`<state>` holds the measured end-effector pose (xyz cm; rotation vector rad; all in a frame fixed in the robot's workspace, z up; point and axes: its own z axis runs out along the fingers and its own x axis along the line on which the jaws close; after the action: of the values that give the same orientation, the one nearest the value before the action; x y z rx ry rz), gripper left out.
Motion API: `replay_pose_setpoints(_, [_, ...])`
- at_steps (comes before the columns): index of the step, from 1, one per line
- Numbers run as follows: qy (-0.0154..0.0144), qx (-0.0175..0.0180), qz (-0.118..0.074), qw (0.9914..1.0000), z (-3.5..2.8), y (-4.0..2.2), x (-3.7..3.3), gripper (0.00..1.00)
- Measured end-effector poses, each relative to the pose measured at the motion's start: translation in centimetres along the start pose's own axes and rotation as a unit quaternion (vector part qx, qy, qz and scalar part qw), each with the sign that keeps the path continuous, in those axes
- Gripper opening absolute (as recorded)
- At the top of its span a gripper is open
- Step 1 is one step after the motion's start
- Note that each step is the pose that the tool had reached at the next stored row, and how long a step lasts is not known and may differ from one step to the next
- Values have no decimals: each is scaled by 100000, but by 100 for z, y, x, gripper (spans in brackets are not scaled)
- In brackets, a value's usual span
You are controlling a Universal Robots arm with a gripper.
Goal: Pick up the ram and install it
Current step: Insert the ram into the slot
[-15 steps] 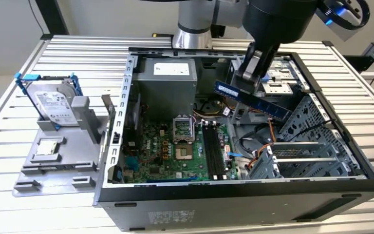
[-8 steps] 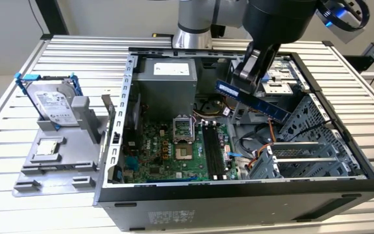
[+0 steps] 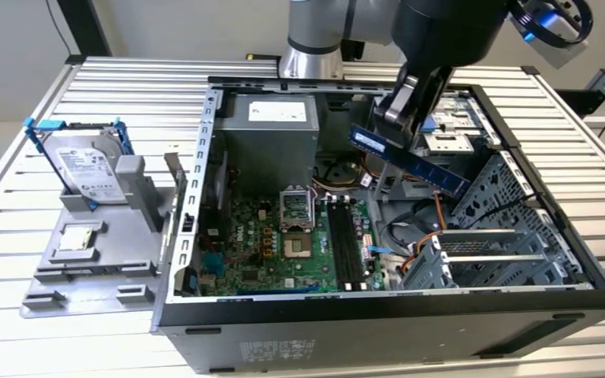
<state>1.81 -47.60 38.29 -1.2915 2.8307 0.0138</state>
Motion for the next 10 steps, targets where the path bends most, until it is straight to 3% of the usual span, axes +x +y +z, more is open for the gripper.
replay_pose_setpoints(5, [24,72,2426,99971,0,4,-6,0])
replay_pose_setpoints(10, [49,196,6523,99787,0,4,-7,0])
